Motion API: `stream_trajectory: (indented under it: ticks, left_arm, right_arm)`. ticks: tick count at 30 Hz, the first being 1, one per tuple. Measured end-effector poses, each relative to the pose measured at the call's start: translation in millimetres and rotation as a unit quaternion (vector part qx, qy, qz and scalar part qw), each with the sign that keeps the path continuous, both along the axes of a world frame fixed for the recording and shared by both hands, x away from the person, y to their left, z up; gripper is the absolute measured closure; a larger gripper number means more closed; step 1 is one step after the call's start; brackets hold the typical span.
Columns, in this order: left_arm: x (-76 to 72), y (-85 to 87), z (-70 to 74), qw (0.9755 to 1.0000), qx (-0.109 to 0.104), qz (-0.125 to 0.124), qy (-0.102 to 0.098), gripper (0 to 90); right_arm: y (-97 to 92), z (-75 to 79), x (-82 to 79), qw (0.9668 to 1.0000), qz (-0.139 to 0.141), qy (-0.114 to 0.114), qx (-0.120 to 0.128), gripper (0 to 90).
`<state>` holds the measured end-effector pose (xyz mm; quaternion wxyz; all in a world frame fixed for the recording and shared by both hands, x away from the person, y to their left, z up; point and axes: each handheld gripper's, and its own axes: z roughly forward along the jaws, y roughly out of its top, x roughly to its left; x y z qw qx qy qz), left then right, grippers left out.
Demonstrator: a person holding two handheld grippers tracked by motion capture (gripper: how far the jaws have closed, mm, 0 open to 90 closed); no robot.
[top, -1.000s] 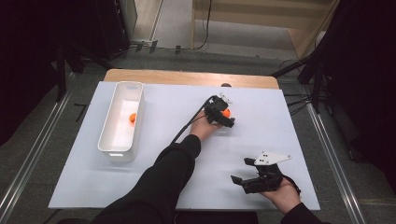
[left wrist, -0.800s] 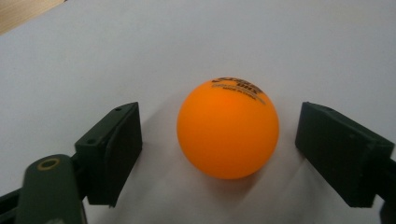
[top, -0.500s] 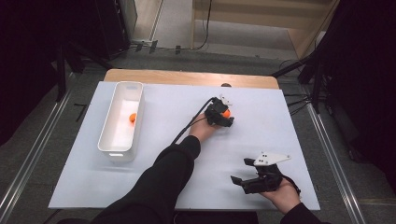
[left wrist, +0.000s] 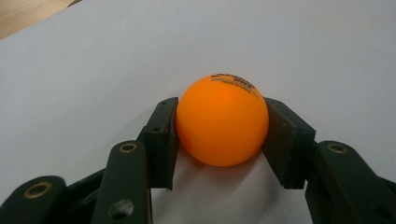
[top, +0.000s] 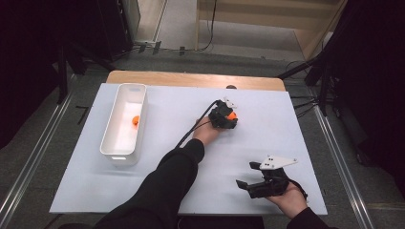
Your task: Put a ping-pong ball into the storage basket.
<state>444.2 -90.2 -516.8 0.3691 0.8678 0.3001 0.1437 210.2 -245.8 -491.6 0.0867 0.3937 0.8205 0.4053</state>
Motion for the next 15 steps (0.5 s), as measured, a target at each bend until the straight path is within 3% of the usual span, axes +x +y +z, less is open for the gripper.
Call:
stream_trajectory:
  ticks: [5, 10, 15]
  left_arm:
    - [-0.3, 1.9, 3.3, 0.9999, -0.005, -0.009, 0.012, 50.8]
    - [-3.2, 2.7, 10.6, 0.9997, -0.012, -0.016, 0.011, 50.8]
    - [-5.8, 5.2, 21.1, 0.9984, -0.036, -0.021, 0.039, 50.8]
  right_arm:
    - [0.0, -0.2, 0.1, 1.0000, -0.001, 0.001, 0.001, 12.3]
    - [-0.1, 0.0, 0.0, 1.0000, -0.002, 0.001, 0.000, 12.3]
    - [0.1, -0.2, 0.1, 1.0000, 0.000, 0.001, 0.000, 12.3]
